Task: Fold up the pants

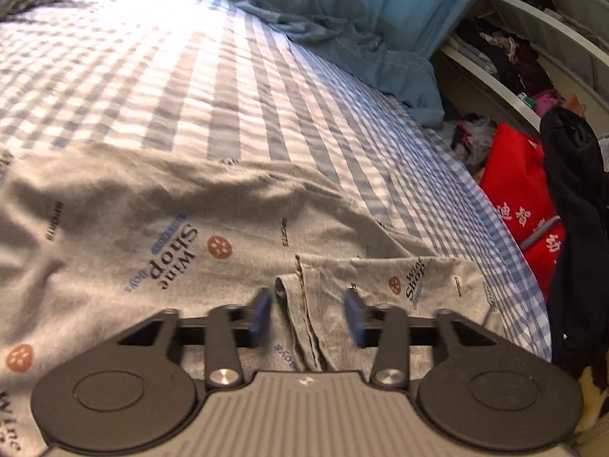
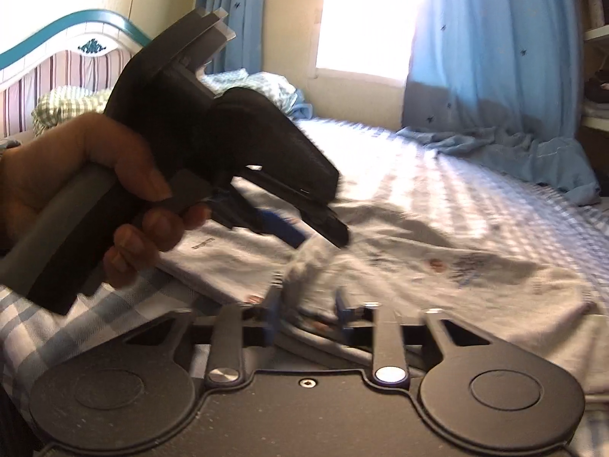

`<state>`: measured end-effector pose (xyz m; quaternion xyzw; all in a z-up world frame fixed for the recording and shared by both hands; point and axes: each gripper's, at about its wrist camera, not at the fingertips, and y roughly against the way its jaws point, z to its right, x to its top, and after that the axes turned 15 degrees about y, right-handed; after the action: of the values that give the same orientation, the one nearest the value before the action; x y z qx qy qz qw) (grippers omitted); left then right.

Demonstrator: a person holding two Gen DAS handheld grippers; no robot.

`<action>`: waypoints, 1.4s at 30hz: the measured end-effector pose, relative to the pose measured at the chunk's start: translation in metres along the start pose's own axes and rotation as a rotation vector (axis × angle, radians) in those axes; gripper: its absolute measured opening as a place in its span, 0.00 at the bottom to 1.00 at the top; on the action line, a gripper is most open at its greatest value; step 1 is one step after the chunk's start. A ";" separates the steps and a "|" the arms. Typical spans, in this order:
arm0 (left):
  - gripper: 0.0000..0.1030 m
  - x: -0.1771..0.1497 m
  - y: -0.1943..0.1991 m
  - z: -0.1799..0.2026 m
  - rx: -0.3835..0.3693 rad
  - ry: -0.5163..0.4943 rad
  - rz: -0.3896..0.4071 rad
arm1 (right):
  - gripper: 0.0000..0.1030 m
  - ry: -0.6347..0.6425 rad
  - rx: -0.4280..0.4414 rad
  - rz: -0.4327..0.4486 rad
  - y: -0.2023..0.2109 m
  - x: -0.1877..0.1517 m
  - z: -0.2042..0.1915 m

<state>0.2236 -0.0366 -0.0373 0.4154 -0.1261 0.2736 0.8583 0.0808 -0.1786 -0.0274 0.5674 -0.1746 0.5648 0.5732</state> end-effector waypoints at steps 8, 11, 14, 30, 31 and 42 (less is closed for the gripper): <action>0.91 -0.028 0.010 0.048 0.127 -0.217 0.197 | 0.85 -0.149 -0.309 -0.038 0.063 -0.060 0.085; 0.91 -0.036 -0.008 0.068 0.120 -0.238 0.144 | 0.92 -0.270 -0.335 -0.064 0.078 -0.085 0.128; 0.95 -0.041 -0.026 0.095 0.079 -0.282 0.099 | 0.99 -0.213 -0.331 -0.090 0.090 -0.100 0.145; 0.98 -0.073 -0.160 0.208 -0.061 -0.476 -0.020 | 0.52 0.045 -0.341 -0.080 0.073 -0.139 0.154; 0.98 -0.075 -0.164 0.207 -0.052 -0.475 -0.012 | 0.52 0.048 -0.335 -0.076 0.072 -0.139 0.154; 0.99 -0.078 -0.170 0.188 -0.095 -0.416 0.036 | 0.06 0.053 -0.259 -0.033 0.058 -0.131 0.150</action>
<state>0.2599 -0.2981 -0.0645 0.4198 -0.3207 0.1908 0.8274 0.0581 -0.3808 -0.0676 0.4764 -0.2216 0.5428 0.6552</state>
